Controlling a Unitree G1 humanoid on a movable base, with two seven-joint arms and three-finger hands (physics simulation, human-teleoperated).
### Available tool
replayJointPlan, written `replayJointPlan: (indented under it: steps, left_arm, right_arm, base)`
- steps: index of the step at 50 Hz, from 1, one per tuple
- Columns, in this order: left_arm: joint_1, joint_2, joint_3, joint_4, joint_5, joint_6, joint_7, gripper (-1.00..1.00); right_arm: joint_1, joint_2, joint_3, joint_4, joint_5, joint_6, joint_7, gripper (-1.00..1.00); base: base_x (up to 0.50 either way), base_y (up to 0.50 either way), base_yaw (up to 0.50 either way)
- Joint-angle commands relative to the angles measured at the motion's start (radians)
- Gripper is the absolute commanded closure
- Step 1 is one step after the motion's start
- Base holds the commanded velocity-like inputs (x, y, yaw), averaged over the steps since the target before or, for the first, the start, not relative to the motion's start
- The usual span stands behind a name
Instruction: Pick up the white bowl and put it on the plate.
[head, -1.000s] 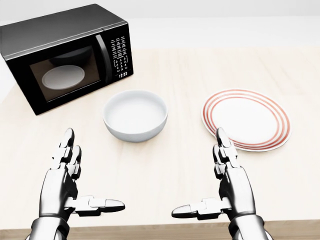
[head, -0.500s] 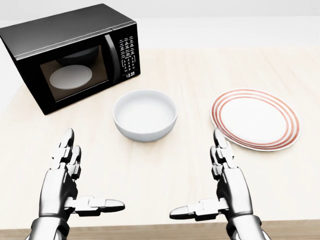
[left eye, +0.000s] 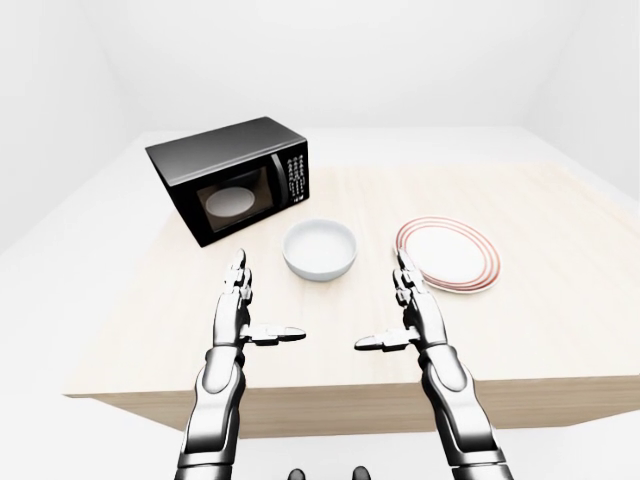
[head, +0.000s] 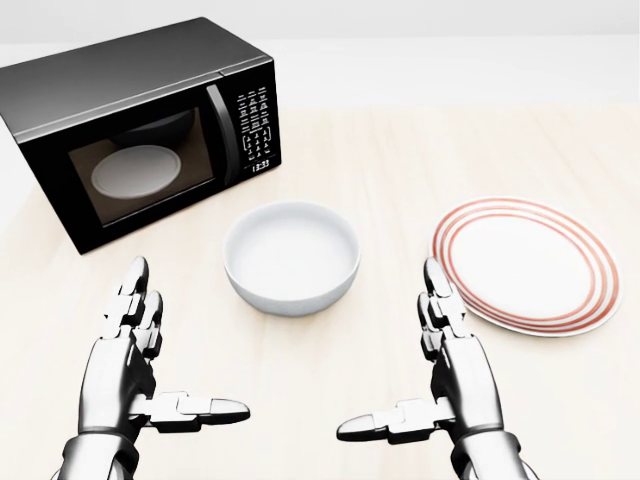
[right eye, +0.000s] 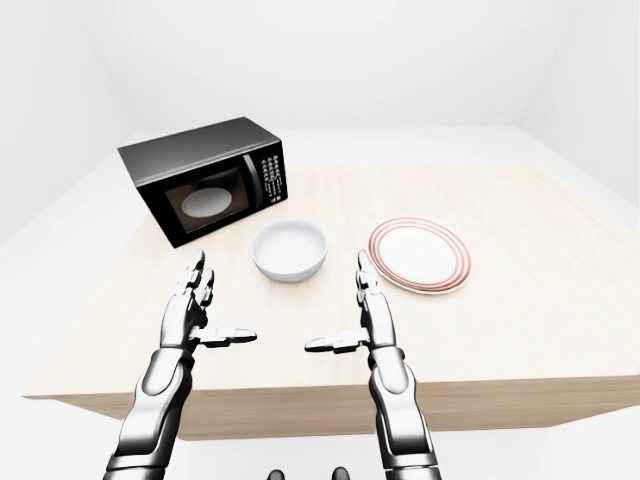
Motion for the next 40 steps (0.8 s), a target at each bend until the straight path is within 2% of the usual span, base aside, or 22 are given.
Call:
replayJointPlan:
  steps: [1, 15, 20, 25, 31, 40]
  left_arm:
    - [0.0, 0.0, 0.0, 0.0, 0.0, 0.0, 0.0, -1.0]
    - [0.0, 0.0, 0.0, 0.0, 0.0, 0.0, 0.0, -1.0]
    - [0.0, 0.0, 0.0, 0.0, 0.0, 0.0, 0.0, -1.0]
    - [0.0, 0.0, 0.0, 0.0, 0.0, 0.0, 0.0, -1.0]
    - [0.0, 0.0, 0.0, 0.0, 0.0, 0.0, 0.0, -1.0]
    - [0.0, 0.0, 0.0, 0.0, 0.0, 0.0, 0.0, -1.0]
  right_arm:
    - [-0.001, 0.001, 0.003, 0.014, -0.003, -0.014, 0.0, -1.0]
    - [0.002, 0.002, 0.005, 0.009, -0.002, -0.013, 0.0, -1.0]
    - [0.0, 0.002, 0.004, 0.023, -0.002, -0.024, 0.001, -1.0]
    - [0.004, 0.002, 0.006, 0.009, -0.002, -0.015, 0.001, -1.0]
    - [0.002, 0.001, 0.004, 0.018, -0.004, -0.022, -0.001, -1.0]
    - [-0.013, -0.009, -0.005, 0.009, -0.04, -0.007, -0.009, -1.0]
  base:
    - [0.23, 0.02, 0.0]
    - [0.22, 0.02, 0.0]
    - [0.22, 0.02, 0.0]
    - [0.22, 0.02, 0.0]
    - [0.21, 0.02, 0.0]
    - [0.02, 0.0, 0.0]
